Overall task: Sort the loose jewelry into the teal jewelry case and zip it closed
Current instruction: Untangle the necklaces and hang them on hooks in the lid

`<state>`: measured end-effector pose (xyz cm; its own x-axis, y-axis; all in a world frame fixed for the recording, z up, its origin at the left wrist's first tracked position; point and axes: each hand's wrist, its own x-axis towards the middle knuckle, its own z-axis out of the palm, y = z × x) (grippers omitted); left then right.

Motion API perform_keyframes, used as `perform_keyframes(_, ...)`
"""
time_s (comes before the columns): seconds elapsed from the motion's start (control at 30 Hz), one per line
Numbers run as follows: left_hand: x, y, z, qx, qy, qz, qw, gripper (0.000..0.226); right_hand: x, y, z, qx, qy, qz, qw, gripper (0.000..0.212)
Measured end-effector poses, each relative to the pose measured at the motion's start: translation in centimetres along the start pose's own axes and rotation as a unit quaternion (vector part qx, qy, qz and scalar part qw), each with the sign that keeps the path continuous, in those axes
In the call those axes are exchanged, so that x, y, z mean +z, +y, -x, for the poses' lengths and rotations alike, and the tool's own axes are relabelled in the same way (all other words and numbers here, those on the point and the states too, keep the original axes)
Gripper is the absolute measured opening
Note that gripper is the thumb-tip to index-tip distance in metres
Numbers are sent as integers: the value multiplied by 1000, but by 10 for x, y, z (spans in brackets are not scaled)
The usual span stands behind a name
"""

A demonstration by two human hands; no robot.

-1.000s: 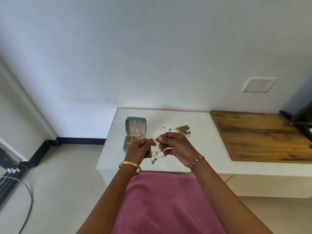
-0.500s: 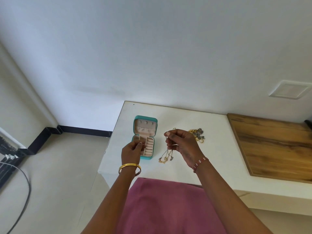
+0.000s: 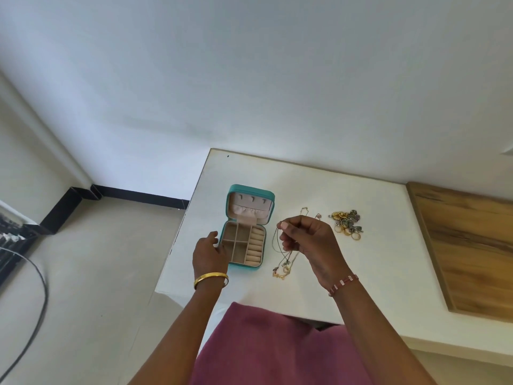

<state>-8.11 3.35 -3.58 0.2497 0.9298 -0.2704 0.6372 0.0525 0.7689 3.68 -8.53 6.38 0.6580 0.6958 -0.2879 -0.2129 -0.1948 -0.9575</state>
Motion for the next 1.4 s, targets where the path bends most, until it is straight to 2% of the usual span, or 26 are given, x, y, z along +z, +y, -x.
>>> perform_keyframes(0.17, 5, -9, 11, 41, -2, -22, 999, 26, -6, 11, 6, 10, 19, -9, 1000, 10)
perform_keyframes(0.47, 14, -16, 48, 43, -31, 1, 999, 29, -7, 21, 22, 15, 17, -7, 1000, 8)
perform_keyframes(0.57, 13, -12, 49, 26, -35, 12, 999, 33, -7, 23, 25, 15, 13, -5, 1000, 8)
perform_keyframes(0.67, 9, 0, 43, 21, -5, 29, 999, 45, -7, 22, 22, 11, 12, 7, 1000, 8)
perform_keyframes(0.73, 6, 12, 33, 45, 7, 58, 997, 49, -6, 20, 15, 4, 10, 20, 1000, 9)
perform_keyframes(0.83, 3, 32, 12, 109, -15, 89, 990, 51, -2, 15, 2, -10, 7, 36, 999, 11)
perform_keyframes(0.93, 2, 46, -8, 156, -47, 91, 982, 42, 6, 9, -13, -31, 1, 51, 998, 8)
perform_keyframes(1.03, 2, 48, -19, 172, -69, 69, 980, 32, 16, 10, -32, -56, -4, 115, 992, 6)
perform_keyframes(1.2, 4, 50, -22, 154, -63, 88, 982, 33, 29, 27, -57, -138, 83, 236, 958, 7)
perform_keyframes(1.27, 6, 50, -23, 144, -58, 100, 983, 34, 32, 32, -58, -190, 127, 283, 932, 9)
perform_keyframes(1.4, 8, 48, -27, 126, -51, 116, 984, 34, 35, 42, -61, -311, 205, 445, 814, 4)
